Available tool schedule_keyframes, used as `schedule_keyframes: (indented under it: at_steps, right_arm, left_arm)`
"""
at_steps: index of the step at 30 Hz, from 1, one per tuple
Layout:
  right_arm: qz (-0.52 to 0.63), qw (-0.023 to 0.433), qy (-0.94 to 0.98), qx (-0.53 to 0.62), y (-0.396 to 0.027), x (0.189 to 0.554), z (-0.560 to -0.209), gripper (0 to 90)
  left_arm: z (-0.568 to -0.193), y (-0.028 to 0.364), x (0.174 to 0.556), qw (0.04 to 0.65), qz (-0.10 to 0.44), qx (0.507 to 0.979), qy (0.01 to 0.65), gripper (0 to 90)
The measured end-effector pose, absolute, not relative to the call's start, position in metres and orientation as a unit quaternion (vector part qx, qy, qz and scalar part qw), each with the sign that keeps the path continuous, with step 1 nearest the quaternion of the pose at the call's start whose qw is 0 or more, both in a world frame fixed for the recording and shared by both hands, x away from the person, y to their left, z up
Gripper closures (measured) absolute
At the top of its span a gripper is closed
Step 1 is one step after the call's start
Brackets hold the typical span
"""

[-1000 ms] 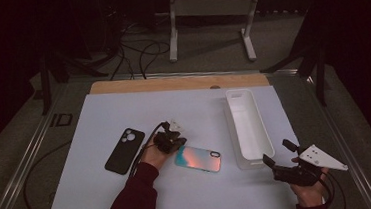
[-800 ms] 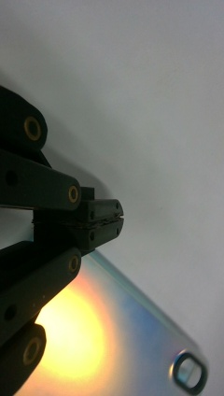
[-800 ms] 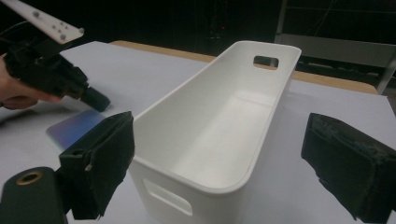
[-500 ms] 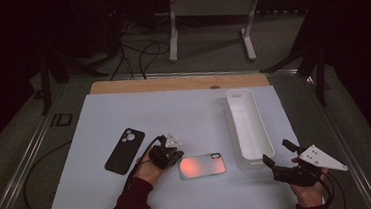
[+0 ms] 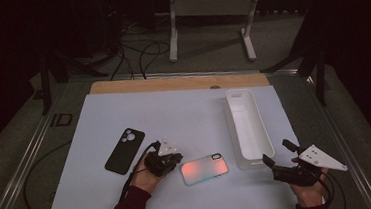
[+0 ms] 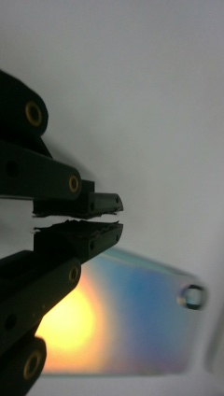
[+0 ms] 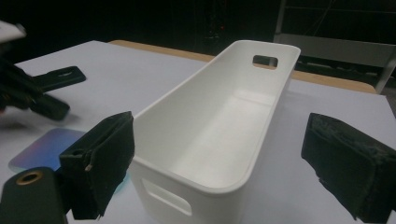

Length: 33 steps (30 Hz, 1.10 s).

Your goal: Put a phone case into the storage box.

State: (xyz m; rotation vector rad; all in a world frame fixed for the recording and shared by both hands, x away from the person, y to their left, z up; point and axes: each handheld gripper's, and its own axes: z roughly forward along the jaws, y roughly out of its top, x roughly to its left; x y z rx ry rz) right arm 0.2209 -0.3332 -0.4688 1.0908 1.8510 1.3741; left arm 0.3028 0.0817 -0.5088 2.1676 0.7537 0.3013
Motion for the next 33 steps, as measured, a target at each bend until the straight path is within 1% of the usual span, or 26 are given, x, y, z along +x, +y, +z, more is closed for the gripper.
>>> schedule_keyframes:
  at_steps: [1, 2, 3, 7, 10, 13, 15, 16, 18, 23, 25, 28, 29, 33]
  right_arm:
    - [0.515, 0.291, 0.694, 0.41, -0.333, 0.221, -0.469, 9.4]
    - [0.515, 0.291, 0.694, 0.41, -0.333, 0.221, -0.469, 9.4]
    - [0.516, 0.291, 0.694, 0.41, -0.333, 0.221, -0.469, 9.4]
    - [0.516, 0.293, 0.694, 0.408, -0.333, 0.221, -0.469, 9.4]
    - [0.517, 0.29, 0.697, 0.404, -0.331, 0.222, -0.469, 9.4]
    - [0.516, 0.289, 0.7, 0.401, -0.33, 0.223, -0.47, 9.4]
    - [0.518, 0.284, 0.702, 0.398, -0.327, 0.225, -0.47, 9.4]
    - [0.517, 0.284, 0.704, 0.396, -0.327, 0.225, -0.47, 9.4]
    - [0.52, 0.281, 0.705, 0.392, -0.325, 0.226, -0.47, 9.4]
    - [0.525, 0.279, 0.706, 0.384, -0.323, 0.23, -0.469, 9.3]
    - [0.525, 0.28, 0.707, 0.382, -0.323, 0.23, -0.469, 9.3]
    - [0.528, 0.28, 0.707, 0.379, -0.324, 0.23, -0.469, 9.3]
    - [0.528, 0.28, 0.707, 0.379, -0.324, 0.23, -0.469, 9.3]
    - [0.532, 0.28, 0.704, 0.378, -0.324, 0.228, -0.47, 9.3]
  left_arm:
    - [-0.502, 0.087, 0.301, 0.414, 0.133, 0.848, 0.301, 80.3]
    - [-0.502, 0.087, 0.301, 0.414, 0.133, 0.848, 0.301, 77.6]
    - [-0.493, 0.095, 0.299, 0.433, 0.144, 0.836, 0.304, 77.6]
    - [-0.47, 0.123, 0.29, 0.475, 0.18, 0.8, 0.32, 66.3]
    - [-0.46, 0.147, 0.281, 0.49, 0.204, 0.78, 0.331, 58.6]
    - [-0.457, 0.169, 0.272, 0.494, 0.221, 0.77, 0.339, 55.8]
    - [-0.456, 0.187, 0.266, 0.494, 0.233, 0.76, 0.352, 47.7]
    - [-0.456, 0.192, 0.264, 0.494, 0.236, 0.756, 0.357, 46.0]
    - [-0.457, 0.205, 0.259, 0.494, 0.241, 0.749, 0.369, 39.5]
    - [-0.462, 0.224, 0.249, 0.471, 0.265, 0.741, 0.399, 15.7]
    - [-0.464, 0.23, 0.245, 0.469, 0.266, 0.74, 0.402, 13.4]
    - [-0.469, 0.236, 0.242, 0.461, 0.263, 0.744, 0.405, 2.1]
    - [-0.469, 0.236, 0.242, 0.461, 0.263, 0.744, 0.405, 0.0]
    - [-0.472, 0.243, 0.239, 0.465, 0.259, 0.742, 0.407, 0.0]
